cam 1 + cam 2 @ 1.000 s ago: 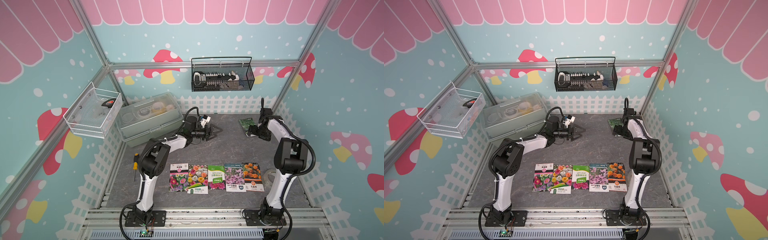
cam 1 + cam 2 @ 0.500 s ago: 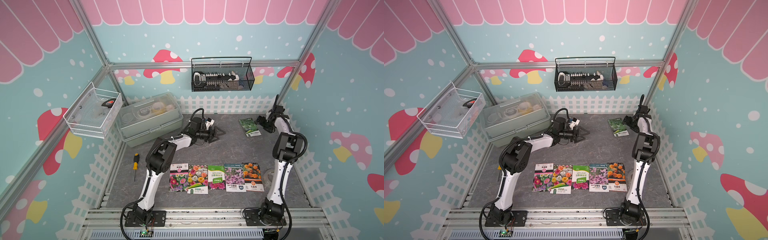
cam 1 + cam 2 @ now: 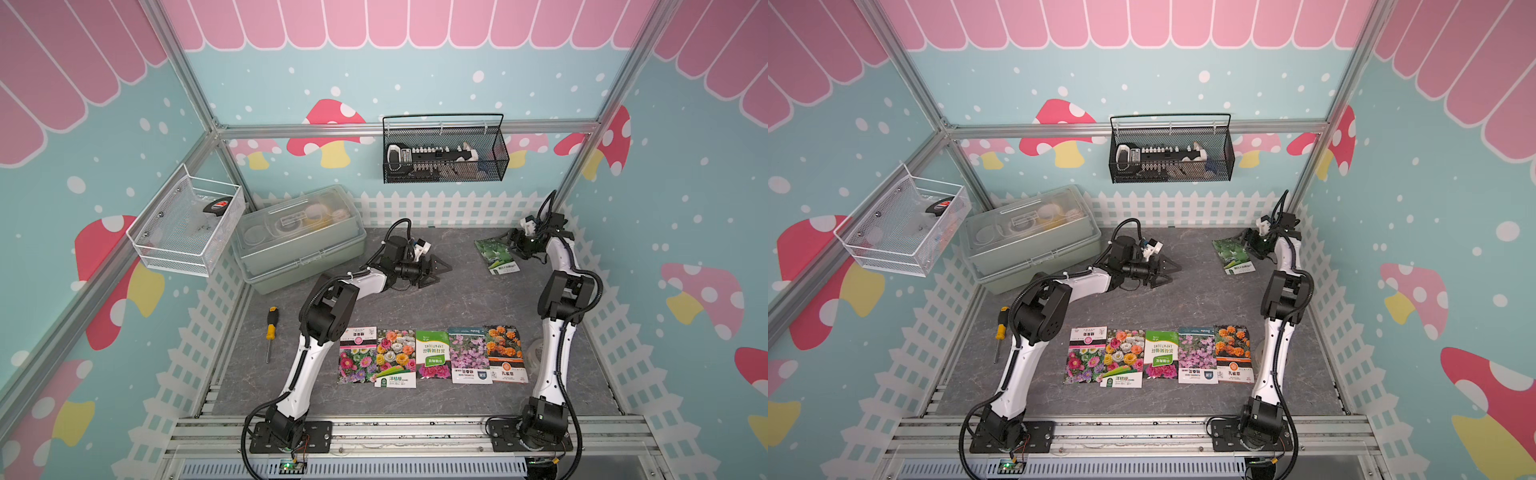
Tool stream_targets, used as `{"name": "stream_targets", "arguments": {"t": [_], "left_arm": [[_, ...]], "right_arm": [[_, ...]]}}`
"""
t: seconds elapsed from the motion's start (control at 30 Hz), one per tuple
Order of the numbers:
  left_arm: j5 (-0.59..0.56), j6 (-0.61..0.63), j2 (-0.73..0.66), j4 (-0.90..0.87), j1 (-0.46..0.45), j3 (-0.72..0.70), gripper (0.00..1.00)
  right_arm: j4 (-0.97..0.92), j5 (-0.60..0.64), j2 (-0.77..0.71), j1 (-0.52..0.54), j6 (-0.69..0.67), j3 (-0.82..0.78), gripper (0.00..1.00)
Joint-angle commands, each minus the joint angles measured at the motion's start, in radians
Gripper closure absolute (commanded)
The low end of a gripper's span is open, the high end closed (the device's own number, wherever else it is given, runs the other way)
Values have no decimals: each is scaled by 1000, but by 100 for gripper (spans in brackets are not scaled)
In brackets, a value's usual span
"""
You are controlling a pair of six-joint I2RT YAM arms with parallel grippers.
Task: Arrange the seed packets in a row
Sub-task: Pick up the seed packet from the center of the board.
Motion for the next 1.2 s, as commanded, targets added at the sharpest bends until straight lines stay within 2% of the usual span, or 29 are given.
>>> {"name": "stream_targets", "arguments": {"t": [0.0, 0.13, 0.17, 0.33, 0.47, 0.6, 0.77, 1.0, 1.1, 1.17], "left_arm": [[15, 16, 24, -31, 8, 43, 7], [4, -6, 42, -30, 13, 51, 8], [3, -16, 46, -24, 12, 49, 8], [-38, -34, 52, -89, 4, 26, 8], [-157, 19, 12, -230, -7, -35, 7], [-226, 22, 2, -341, -22, -27, 7], [-281, -34, -4, -285, -58, -66, 7], [-349, -119, 83, -288, -79, 40, 8], [-369, -116, 78, -303, -79, 47, 13], [-378, -116, 73, -304, -76, 45, 21]], "right_arm": [[-159, -15, -43, 78, -105, -135, 27], [-108, -36, -132, 138, -96, -283, 45], [-74, -54, -157, 151, -78, -333, 46], [167, -91, -314, 190, 27, -622, 46], [271, -89, -396, 197, 69, -771, 45], [292, -68, -430, 206, 66, -838, 44], [332, -77, -444, 225, 72, -908, 44], [539, -99, -482, 281, 208, -1039, 46], [629, -148, -485, 282, 273, -1078, 46], [648, -151, -493, 284, 281, -1092, 46]]}}
